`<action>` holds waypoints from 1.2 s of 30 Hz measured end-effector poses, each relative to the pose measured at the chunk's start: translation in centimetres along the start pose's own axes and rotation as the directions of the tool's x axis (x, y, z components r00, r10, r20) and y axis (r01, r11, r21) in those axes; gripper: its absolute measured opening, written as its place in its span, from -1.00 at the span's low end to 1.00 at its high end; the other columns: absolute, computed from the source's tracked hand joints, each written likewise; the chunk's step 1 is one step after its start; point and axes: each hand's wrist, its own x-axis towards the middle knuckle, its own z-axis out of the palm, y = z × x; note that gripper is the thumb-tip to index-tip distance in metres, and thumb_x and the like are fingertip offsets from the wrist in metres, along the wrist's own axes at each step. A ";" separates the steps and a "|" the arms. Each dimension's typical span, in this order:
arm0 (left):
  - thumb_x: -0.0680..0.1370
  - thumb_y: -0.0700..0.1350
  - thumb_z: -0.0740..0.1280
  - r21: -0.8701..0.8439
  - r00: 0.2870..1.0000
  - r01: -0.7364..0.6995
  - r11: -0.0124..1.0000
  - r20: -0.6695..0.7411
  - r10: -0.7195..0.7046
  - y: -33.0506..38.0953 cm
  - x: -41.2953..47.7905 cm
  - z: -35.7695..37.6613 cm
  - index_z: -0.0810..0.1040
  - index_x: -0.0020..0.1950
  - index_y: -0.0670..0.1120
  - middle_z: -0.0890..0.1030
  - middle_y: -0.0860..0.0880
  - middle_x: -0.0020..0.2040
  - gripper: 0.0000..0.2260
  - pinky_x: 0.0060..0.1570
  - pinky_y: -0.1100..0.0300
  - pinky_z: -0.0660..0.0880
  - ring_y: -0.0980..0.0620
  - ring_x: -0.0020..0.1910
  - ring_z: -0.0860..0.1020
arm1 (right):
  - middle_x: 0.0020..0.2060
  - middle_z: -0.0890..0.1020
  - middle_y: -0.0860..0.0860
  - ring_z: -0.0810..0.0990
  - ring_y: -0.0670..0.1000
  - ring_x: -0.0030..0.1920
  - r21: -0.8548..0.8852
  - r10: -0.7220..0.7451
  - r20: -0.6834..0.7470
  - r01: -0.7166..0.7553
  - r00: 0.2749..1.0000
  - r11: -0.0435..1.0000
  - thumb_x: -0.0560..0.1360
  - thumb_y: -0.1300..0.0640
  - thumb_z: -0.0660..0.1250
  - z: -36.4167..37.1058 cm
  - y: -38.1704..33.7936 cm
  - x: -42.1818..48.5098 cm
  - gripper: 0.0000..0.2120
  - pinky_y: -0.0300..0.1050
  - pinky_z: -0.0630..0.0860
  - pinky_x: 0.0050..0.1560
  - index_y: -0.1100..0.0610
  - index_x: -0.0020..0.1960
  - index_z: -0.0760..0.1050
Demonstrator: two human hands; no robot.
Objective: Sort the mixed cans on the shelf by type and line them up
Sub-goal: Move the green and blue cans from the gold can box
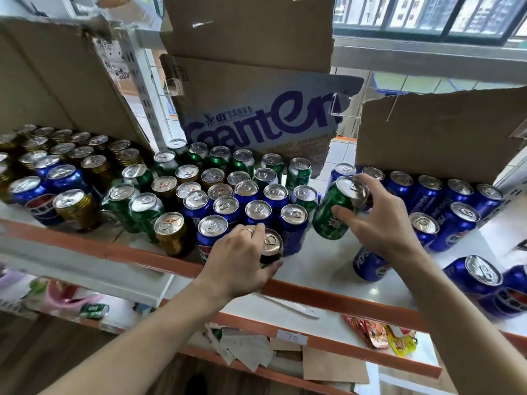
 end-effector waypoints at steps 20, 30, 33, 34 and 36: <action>0.46 0.42 0.20 0.159 0.981 0.052 0.986 0.179 -0.080 -4.8 1.8 -2.6 0.38 0.31 0.00 0.41 0.01 0.36 -0.38 0.32 -0.11 0.10 -0.04 0.41 0.26 | 0.02 0.54 -0.06 0.49 -0.07 -0.04 0.014 0.054 -0.110 -0.053 0.992 0.999 0.45 0.09 0.50 7.3 -3.4 10.6 -0.46 -0.41 0.32 -0.12 0.11 0.35 0.39; 0.44 0.40 0.24 0.110 0.971 0.028 0.994 0.233 -0.053 -5.4 2.3 -2.3 0.33 0.26 -0.01 0.42 -0.01 0.30 -0.40 0.33 -0.15 0.13 -0.07 0.36 0.29 | 0.07 0.64 0.10 0.59 0.10 0.09 -0.136 0.189 0.054 -0.180 0.981 0.974 0.41 0.01 0.51 10.1 -2.2 12.1 -0.33 -0.06 0.51 0.16 0.13 0.43 0.34; 0.45 0.39 0.24 0.097 0.973 0.026 0.995 0.225 -0.047 -5.6 2.2 -2.3 0.32 0.24 -0.02 0.43 -0.01 0.28 -0.42 0.30 -0.14 0.14 -0.08 0.33 0.31 | 0.08 0.65 0.13 0.57 0.12 0.14 -0.180 0.217 0.087 -0.199 0.972 0.963 0.40 0.00 0.52 11.0 -2.3 12.0 -0.31 -0.11 0.45 0.13 0.14 0.44 0.35; 0.44 0.39 0.25 0.090 0.975 0.027 0.996 0.218 -0.046 -5.7 2.1 -2.3 0.33 0.23 -0.02 0.43 -0.01 0.27 -0.42 0.30 -0.14 0.15 -0.08 0.32 0.31 | 0.10 0.64 0.13 0.57 0.12 0.16 -0.186 0.224 0.085 -0.205 0.971 0.961 0.40 -0.01 0.52 11.2 -2.4 12.0 -0.30 -0.11 0.45 0.14 0.14 0.45 0.35; 0.43 0.39 0.26 0.076 0.979 0.030 0.997 0.200 -0.044 -5.7 2.1 -2.2 0.35 0.22 -0.02 0.44 -0.01 0.25 -0.41 0.28 -0.13 0.16 -0.08 0.30 0.32 | 0.17 0.62 0.13 0.55 0.12 0.20 -0.196 0.245 0.076 -0.227 0.966 0.954 0.38 -0.01 0.54 11.3 -2.5 12.3 -0.28 -0.12 0.43 0.16 0.15 0.44 0.37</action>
